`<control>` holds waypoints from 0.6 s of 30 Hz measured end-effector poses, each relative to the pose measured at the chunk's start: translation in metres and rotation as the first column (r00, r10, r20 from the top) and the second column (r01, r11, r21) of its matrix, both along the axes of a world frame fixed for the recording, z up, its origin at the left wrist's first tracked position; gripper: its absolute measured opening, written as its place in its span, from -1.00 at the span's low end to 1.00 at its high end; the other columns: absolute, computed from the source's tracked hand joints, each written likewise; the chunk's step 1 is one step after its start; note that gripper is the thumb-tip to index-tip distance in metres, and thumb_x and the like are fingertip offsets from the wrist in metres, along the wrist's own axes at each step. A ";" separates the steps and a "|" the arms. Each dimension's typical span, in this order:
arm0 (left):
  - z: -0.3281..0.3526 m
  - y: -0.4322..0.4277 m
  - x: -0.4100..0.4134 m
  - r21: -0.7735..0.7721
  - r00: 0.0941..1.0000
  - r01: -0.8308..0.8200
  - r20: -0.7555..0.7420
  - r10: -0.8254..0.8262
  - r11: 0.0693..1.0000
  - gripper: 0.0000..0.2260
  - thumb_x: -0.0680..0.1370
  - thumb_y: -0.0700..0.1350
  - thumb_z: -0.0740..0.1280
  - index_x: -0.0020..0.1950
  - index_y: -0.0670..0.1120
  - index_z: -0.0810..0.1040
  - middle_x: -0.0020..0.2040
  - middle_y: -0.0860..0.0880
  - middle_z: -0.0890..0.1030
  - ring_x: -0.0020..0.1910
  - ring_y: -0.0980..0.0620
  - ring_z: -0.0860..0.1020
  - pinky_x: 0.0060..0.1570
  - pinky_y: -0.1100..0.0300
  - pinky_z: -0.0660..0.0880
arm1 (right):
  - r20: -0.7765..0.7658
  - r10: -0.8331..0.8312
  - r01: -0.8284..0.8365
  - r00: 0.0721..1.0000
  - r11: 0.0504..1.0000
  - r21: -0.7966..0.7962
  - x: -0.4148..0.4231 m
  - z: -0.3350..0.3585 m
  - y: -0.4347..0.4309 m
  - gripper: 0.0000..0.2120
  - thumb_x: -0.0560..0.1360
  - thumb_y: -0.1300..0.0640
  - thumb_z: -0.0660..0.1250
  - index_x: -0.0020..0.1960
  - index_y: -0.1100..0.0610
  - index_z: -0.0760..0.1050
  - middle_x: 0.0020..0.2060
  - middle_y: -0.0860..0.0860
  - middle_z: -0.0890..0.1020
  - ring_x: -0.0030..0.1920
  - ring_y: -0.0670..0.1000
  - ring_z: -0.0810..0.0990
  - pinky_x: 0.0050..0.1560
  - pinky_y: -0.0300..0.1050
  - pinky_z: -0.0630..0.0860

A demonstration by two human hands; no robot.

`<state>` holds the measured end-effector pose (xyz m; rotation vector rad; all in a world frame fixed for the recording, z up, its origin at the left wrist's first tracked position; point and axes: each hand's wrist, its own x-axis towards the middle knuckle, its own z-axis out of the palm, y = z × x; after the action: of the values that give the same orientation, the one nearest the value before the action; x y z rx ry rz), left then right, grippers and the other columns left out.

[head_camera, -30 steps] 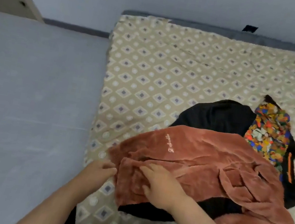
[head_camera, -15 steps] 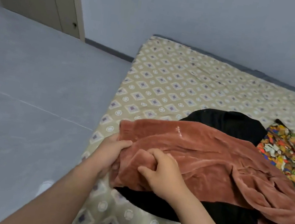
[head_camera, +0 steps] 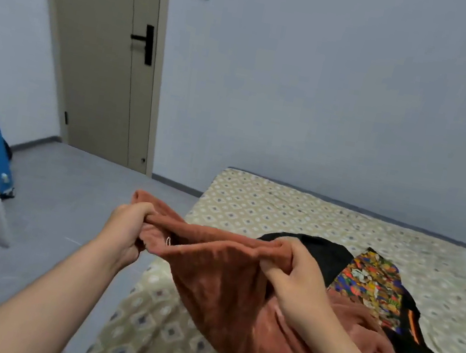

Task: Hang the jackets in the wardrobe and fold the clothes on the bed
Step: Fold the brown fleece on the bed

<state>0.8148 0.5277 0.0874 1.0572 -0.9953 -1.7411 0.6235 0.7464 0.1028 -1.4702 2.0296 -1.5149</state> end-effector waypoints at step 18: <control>0.329 0.000 0.015 -0.828 0.996 0.090 0.071 -0.056 0.554 -0.77 0.42 -0.20 0.54 -0.12 -0.02 0.50 -0.18 -0.03 0.57 -0.27 0.09 0.59 -0.28 0.24 0.55 | -0.152 -0.185 0.114 0.971 0.915 -0.386 -0.080 0.351 -0.010 -0.92 0.53 0.10 0.43 -0.13 0.08 0.65 -0.14 0.02 0.72 -0.12 0.01 0.70 0.05 0.02 0.64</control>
<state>0.8297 0.5273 0.4167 0.4031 -1.6743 -1.0378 0.5432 0.7368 0.4534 -1.6791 2.0806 -1.9898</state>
